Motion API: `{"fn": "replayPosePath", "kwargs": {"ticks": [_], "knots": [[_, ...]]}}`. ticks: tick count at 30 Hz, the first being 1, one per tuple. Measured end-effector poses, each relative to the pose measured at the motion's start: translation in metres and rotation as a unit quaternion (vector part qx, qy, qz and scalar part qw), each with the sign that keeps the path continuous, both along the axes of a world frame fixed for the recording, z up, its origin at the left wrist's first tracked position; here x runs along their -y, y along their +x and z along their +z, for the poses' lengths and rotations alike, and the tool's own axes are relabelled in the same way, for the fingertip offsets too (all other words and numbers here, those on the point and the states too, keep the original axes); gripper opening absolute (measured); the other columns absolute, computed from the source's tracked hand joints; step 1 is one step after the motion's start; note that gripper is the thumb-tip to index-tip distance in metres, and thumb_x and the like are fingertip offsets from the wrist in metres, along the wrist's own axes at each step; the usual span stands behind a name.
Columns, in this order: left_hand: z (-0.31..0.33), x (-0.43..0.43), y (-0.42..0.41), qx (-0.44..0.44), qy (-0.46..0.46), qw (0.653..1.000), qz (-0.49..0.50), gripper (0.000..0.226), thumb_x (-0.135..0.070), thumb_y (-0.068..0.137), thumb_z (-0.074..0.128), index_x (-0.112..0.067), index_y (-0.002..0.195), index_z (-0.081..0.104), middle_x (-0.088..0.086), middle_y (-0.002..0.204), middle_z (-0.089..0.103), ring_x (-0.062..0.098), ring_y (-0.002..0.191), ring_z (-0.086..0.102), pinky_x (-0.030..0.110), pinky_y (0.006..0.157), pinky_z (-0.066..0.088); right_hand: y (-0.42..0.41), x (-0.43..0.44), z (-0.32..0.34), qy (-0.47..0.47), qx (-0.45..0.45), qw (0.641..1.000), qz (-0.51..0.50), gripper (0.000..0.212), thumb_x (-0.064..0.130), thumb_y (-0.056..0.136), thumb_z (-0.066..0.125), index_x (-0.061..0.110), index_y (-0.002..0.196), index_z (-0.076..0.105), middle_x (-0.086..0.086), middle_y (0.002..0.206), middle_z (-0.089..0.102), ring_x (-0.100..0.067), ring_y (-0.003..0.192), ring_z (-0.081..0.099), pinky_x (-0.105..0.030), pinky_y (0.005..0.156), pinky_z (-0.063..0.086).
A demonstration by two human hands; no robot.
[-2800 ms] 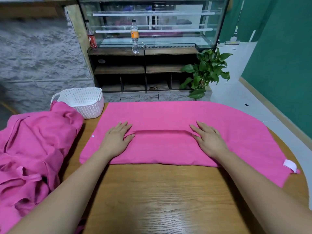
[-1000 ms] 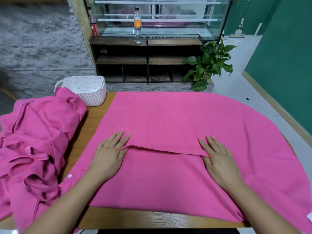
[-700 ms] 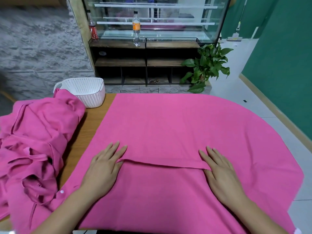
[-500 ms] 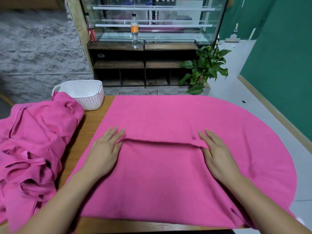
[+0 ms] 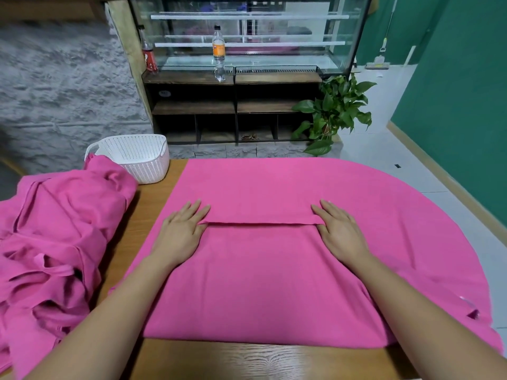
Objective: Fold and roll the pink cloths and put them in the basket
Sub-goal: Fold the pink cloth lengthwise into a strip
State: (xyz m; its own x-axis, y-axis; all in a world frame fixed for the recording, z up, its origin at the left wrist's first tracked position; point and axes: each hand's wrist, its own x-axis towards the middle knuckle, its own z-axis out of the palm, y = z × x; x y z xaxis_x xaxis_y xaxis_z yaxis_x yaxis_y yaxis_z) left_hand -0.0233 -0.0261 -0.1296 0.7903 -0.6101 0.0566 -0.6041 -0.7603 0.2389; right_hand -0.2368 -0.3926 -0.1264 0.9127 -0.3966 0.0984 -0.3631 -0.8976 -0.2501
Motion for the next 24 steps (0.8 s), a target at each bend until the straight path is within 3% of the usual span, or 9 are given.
{"fn": "replayPosePath", "kwargs": {"ticks": [5,10,14,18,24], "knots": [[-0.002,-0.017,-0.029,0.004,-0.001,1.0,-0.008,0.053,-0.045,0.112,0.034,-0.043,0.164,0.024,-0.014,0.173,0.013,0.01,0.161,0.008,0.042,0.13,0.012,-0.033,-0.017,-0.002,0.0,0.011,1.0,0.001,0.058,0.022,0.107,0.049,0.027,0.163,0.037,0.001,0.173,0.026,-0.019,0.16,0.021,-0.04,0.13,0.016],[-0.003,-0.042,-0.072,0.005,-0.006,1.0,-0.011,0.067,-0.058,0.099,0.012,-0.046,0.164,0.023,-0.019,0.172,0.007,0.006,0.16,0.003,0.038,0.13,0.009,-0.078,-0.037,-0.008,0.006,0.012,1.0,0.005,0.062,0.022,0.105,0.053,0.029,0.164,0.035,0.003,0.173,0.024,-0.018,0.161,0.021,-0.04,0.131,0.015],[-0.009,-0.063,-0.103,0.011,-0.001,1.0,-0.015,0.065,-0.057,0.098,0.01,-0.05,0.163,0.019,-0.022,0.172,0.001,0.006,0.161,0.001,0.036,0.131,0.008,-0.114,-0.053,-0.015,-0.001,0.019,1.0,0.008,0.066,0.021,0.103,0.057,0.03,0.164,0.034,0.006,0.173,0.023,-0.017,0.16,0.022,-0.041,0.131,0.017],[-0.01,-0.074,-0.119,0.006,0.0,1.0,-0.018,0.065,-0.057,0.097,0.01,-0.052,0.162,0.017,-0.024,0.172,-0.001,0.002,0.16,-0.003,0.036,0.131,0.007,-0.133,-0.06,-0.019,0.007,0.025,1.0,0.017,0.063,0.031,0.101,0.04,0.032,0.164,0.034,0.007,0.173,0.023,-0.015,0.16,0.021,-0.043,0.13,0.021],[0.014,-0.059,-0.086,-0.022,-0.054,0.998,-0.017,0.068,-0.058,0.094,0.019,-0.046,0.16,0.035,-0.017,0.17,0.022,0.01,0.16,0.016,0.045,0.128,0.025,-0.103,-0.052,0.012,0.041,0.086,0.995,0.01,0.056,0.026,0.107,0.041,0.029,0.162,0.039,0.004,0.171,0.03,-0.017,0.159,0.026,-0.042,0.128,0.023]]}}
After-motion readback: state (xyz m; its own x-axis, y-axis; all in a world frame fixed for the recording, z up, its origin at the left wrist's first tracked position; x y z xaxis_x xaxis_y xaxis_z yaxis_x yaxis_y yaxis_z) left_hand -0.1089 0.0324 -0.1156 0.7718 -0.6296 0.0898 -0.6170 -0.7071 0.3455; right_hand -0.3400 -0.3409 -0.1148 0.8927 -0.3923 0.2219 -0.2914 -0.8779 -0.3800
